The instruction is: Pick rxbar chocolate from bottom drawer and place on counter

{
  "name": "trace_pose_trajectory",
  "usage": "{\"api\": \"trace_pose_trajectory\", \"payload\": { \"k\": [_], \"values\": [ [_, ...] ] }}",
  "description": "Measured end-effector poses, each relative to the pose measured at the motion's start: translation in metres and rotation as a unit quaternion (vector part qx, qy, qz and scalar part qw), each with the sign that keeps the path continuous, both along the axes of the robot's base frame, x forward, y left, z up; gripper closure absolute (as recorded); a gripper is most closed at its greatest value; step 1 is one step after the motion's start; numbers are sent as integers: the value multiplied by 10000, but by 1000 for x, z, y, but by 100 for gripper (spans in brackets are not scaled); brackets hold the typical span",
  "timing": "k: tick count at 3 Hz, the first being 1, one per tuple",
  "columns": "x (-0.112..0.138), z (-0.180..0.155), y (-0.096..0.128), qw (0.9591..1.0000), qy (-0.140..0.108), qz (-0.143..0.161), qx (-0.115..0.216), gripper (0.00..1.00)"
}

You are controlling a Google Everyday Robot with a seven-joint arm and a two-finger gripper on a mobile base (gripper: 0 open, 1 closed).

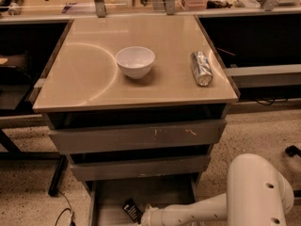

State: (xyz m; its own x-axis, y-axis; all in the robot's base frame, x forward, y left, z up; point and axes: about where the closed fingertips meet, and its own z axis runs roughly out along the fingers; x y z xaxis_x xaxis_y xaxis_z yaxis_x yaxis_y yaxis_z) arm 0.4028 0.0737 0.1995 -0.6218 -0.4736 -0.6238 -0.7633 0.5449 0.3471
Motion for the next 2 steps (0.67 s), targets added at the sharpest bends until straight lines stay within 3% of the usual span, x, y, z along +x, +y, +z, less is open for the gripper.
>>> {"api": "trace_pose_trajectory", "payload": {
  "k": [1,2],
  "values": [
    [17,-31,14,10000,-52,-58,8,0],
    [18,-35,15,10000,-59,-29,74,0]
  ]
}}
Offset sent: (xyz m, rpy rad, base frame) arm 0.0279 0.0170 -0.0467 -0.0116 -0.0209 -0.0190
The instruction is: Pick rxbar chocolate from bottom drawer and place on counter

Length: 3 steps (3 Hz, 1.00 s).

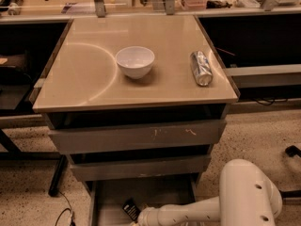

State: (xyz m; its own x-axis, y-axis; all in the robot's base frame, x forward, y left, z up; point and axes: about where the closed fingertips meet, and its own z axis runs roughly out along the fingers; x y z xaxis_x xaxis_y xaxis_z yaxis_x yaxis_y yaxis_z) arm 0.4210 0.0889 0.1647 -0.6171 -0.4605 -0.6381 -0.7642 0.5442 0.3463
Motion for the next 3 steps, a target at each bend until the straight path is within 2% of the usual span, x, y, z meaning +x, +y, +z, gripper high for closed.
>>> {"api": "trace_pose_trajectory", "payload": {
  "k": [1,2,3],
  "values": [
    [8,-14,1,9999,-26,-52,97,0],
    [29,-33,-2,9994,-170,-283,87,0],
    [29,-33,-2,9994,-170,-283,87,0]
  ]
}}
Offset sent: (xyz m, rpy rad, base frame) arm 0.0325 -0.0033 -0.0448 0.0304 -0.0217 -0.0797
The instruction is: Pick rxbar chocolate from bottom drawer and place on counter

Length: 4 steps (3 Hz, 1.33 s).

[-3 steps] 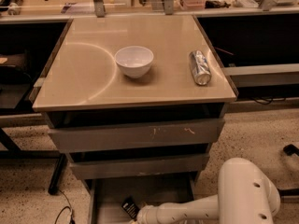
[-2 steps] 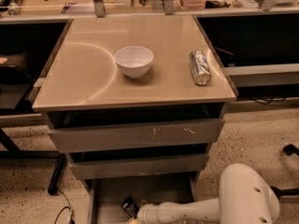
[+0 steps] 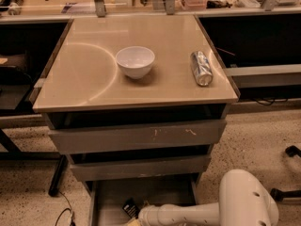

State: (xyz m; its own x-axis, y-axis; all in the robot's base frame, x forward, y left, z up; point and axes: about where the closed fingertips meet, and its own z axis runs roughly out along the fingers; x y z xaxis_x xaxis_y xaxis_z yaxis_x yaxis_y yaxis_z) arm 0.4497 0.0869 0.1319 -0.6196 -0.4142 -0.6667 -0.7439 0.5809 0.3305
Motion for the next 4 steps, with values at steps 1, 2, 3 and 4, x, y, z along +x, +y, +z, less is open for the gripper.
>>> {"api": "trace_pose_trajectory", "payload": {
  "k": [1,2,3,4],
  "values": [
    [1,7,-1,9997,-192,56,-144,0],
    [5,16,-4,9976,-514,32,-457,0],
    [10,12,-6,9947,-706,-28,-750,0],
    [7,5,-1,9948,-657,-2,-774,0]
  ]
}}
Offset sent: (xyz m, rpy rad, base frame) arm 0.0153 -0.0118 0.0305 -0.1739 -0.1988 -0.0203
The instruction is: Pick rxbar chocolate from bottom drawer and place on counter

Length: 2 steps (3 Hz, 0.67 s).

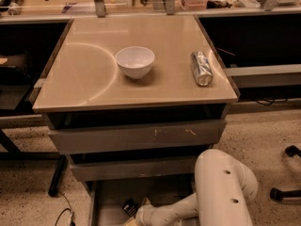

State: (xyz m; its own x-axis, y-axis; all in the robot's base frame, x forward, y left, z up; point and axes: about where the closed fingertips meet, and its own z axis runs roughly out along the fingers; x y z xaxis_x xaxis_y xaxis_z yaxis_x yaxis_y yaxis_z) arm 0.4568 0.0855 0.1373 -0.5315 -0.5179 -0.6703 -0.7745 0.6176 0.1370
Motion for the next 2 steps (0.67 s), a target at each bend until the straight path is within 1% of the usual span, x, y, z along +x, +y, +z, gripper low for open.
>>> {"api": "trace_pose_trajectory", "payload": {
  "k": [2],
  "values": [
    [-7,-27,8,9997,94,-90,-189,0]
  ]
}}
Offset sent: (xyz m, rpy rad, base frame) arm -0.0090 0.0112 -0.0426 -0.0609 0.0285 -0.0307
